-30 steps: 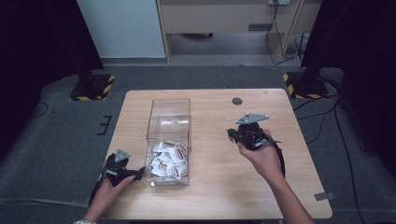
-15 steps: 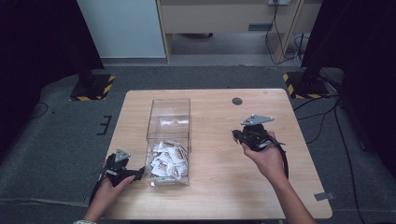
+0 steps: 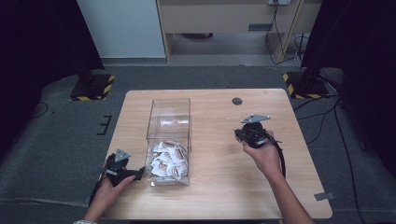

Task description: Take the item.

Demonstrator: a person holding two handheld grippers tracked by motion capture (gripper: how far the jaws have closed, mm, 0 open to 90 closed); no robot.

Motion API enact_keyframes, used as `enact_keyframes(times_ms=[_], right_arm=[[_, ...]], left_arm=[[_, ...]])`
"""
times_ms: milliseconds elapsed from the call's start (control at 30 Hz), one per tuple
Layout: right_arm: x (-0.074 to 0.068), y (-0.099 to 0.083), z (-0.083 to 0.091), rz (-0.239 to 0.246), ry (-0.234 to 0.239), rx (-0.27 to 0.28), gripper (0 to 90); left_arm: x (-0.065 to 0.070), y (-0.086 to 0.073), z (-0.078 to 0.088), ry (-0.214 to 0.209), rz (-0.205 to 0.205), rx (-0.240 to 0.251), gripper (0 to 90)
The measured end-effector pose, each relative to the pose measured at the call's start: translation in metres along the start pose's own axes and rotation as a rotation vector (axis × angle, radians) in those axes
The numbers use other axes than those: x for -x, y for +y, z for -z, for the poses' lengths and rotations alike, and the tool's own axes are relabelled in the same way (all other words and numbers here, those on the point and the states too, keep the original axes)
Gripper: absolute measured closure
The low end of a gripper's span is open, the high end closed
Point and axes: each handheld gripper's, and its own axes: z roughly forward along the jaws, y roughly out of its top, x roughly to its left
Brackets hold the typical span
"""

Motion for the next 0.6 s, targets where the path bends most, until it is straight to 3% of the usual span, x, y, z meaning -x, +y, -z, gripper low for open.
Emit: enact_keyframes(times_ms=[267, 600], right_arm=[[0.016, -0.009, -0.012, -0.045, -0.023, -0.020, 88.6], [0.021, -0.020, -0.022, -0.065, -0.036, -0.046, 88.5]], left_arm=[[0.000, 0.000, 0.000, 0.000, 0.000, 0.000, 0.0], [0.000, 0.000, 0.000, 0.000, 0.000, 0.000, 0.0]])
